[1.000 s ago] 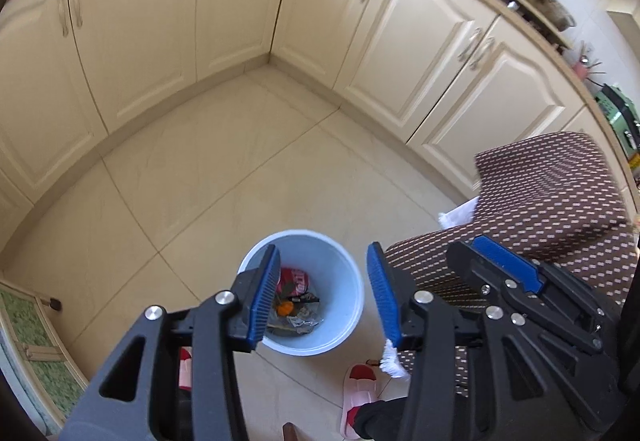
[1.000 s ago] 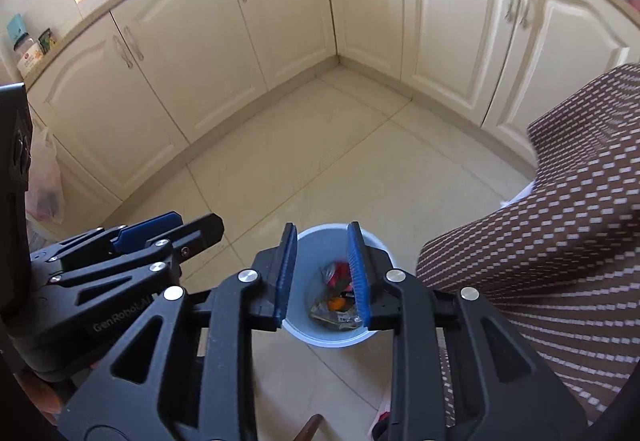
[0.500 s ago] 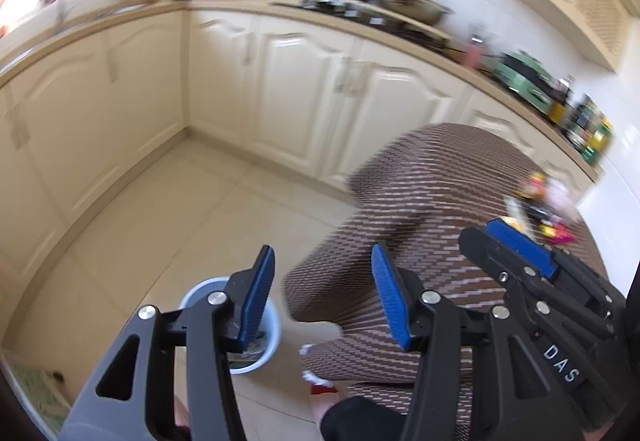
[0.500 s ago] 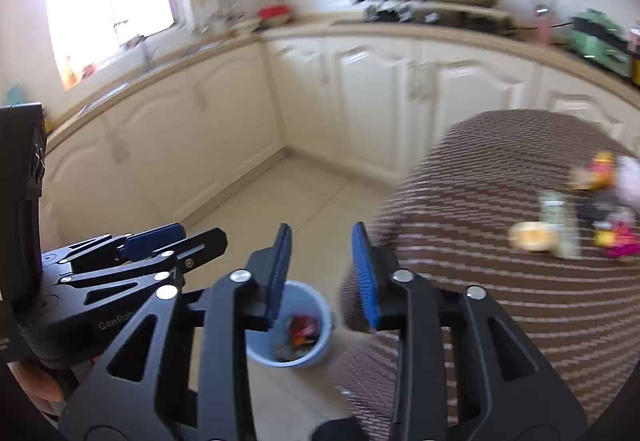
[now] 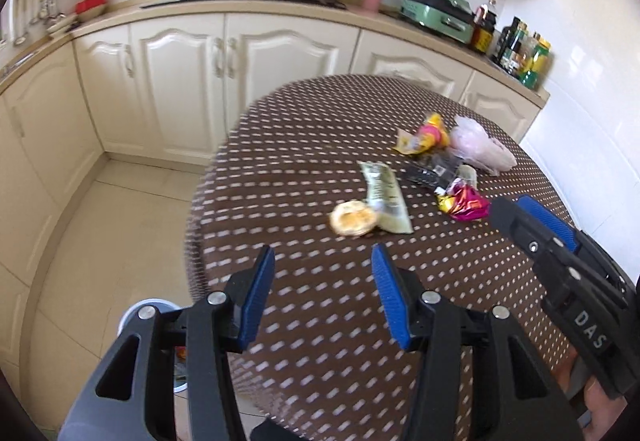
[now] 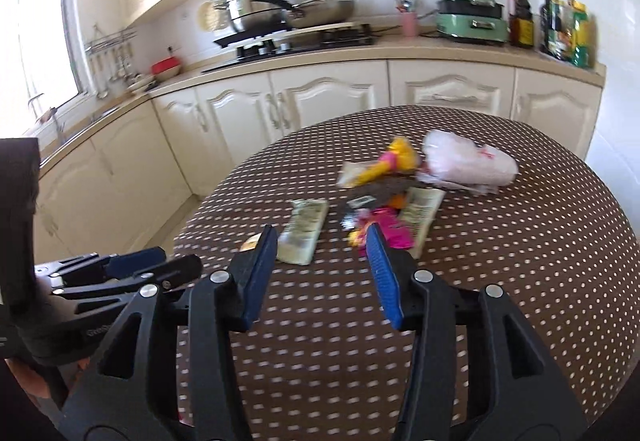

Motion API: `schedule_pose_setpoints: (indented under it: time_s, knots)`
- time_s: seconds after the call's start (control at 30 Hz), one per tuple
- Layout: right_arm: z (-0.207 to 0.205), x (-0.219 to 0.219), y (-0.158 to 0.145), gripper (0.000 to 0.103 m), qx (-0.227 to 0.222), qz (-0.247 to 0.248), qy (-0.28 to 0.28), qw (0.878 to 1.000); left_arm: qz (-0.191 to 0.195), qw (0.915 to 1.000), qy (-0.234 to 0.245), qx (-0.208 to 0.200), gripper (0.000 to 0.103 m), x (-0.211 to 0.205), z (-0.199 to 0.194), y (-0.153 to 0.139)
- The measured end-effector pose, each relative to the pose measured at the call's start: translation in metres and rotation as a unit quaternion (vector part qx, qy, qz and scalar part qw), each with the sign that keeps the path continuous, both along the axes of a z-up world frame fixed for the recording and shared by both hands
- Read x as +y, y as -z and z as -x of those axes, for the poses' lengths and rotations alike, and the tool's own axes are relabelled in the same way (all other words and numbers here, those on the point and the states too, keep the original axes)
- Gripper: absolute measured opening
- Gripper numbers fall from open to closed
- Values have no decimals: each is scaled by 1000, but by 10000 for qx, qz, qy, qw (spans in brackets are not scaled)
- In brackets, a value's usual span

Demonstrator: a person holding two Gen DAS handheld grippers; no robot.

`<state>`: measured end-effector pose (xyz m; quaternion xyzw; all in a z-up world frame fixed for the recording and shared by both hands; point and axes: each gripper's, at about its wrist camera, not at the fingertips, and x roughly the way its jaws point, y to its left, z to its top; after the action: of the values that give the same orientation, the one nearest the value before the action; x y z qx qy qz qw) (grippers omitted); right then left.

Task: Collect trash
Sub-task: 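Grasp the round bread piece with the left tool while the right tool grasps a cream barcode wrapper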

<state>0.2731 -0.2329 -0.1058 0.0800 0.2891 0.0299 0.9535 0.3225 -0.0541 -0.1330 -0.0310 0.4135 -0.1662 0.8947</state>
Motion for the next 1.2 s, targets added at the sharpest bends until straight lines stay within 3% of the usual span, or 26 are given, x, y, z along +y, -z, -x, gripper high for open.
schedule_pose_setpoints:
  time_s: [0.4, 0.43, 0.47, 0.6, 0.9, 1.2]
  knots:
    - [-23, -15, 14, 48, 124, -123, 4, 9998, -146, 9995, 87, 272, 50, -40, -51, 28]
    - [-25, -14, 14, 48, 133, -120, -9, 9998, -162, 9995, 107, 263, 47, -40, -53, 28]
    - [-26, -12, 15, 48, 139, -116, -9, 9998, -203, 9994, 139, 239, 38, -42, -54, 29]
    - [-33, -6, 15, 48, 183, -69, -40, 9998, -207, 9995, 214, 101, 37, -38, -50, 30]
    - [-54, 42, 17, 48, 388, 216, -349, 9984, 112, 9987, -455, -199, 37, 26, -45, 9]
    - [-103, 69, 52, 57, 1460, 531, 61, 9878, 172, 9962, -796, -309, 37, 66, -42, 8]
